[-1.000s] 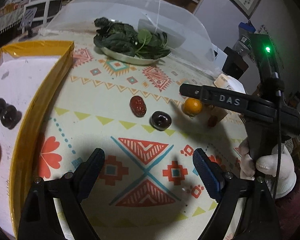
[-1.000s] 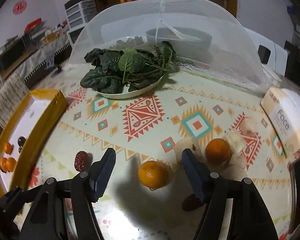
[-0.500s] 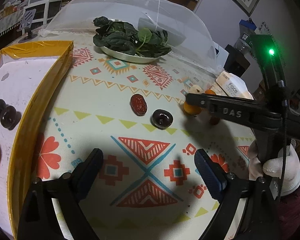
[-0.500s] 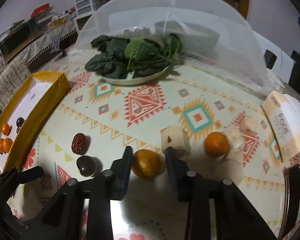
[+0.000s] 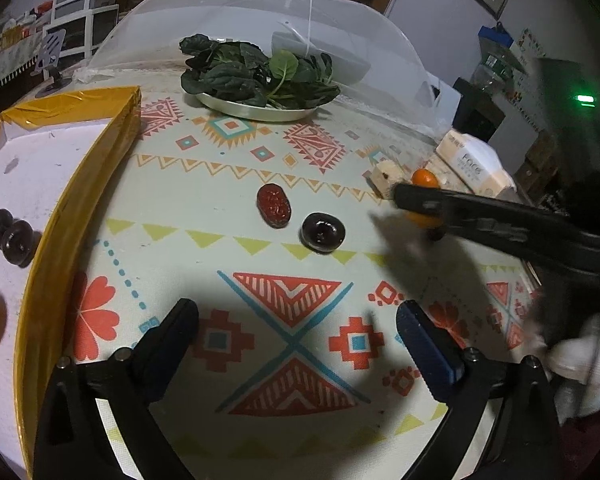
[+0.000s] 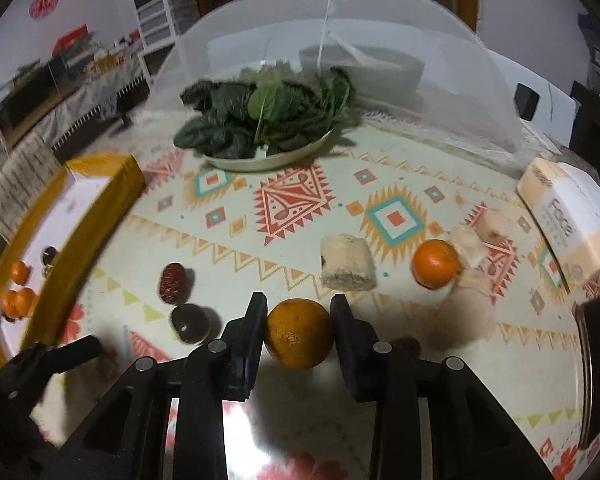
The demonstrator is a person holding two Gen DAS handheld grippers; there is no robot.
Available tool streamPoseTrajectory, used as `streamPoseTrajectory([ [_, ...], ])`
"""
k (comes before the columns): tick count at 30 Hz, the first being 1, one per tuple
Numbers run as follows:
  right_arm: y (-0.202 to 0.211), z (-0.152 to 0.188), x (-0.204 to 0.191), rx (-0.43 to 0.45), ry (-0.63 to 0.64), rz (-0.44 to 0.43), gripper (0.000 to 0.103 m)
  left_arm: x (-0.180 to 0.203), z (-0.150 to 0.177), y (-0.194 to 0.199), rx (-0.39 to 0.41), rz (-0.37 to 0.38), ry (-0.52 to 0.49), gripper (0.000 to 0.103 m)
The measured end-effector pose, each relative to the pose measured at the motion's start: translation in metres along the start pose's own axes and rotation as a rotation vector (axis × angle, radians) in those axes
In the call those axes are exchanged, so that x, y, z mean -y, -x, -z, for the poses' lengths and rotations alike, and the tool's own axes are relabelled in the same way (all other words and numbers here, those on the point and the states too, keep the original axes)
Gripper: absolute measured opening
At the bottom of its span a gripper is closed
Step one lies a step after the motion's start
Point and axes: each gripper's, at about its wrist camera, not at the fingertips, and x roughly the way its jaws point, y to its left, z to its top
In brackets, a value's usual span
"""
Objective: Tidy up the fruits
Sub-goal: 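Grasp the loose mandarin orange with the right tool while the left tool grasps a dark plum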
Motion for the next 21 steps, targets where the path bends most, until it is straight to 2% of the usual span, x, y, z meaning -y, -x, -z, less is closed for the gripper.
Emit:
streamPoseTrajectory([
  [8,0.045,0.032,0.028,0.069,-0.084,-0.025,0.035,0.010,0.001,-0.008,-0.032,-0.145,-0.043,0.099],
  [10,0.051,0.037,0.038,0.080,-0.109,-0.032,0.036,0.011,0.001,-0.010,-0.044,-0.172,-0.052,0.103],
  [17,0.065,0.052,0.073,0.122,-0.193,-0.052,0.036,0.016,0.002,-0.017,-0.079,-0.274,-0.081,0.103],
  [21,0.065,0.058,0.085,0.137,-0.229,-0.081,0.036,0.016,0.002,-0.018,-0.083,-0.278,-0.084,0.103],
])
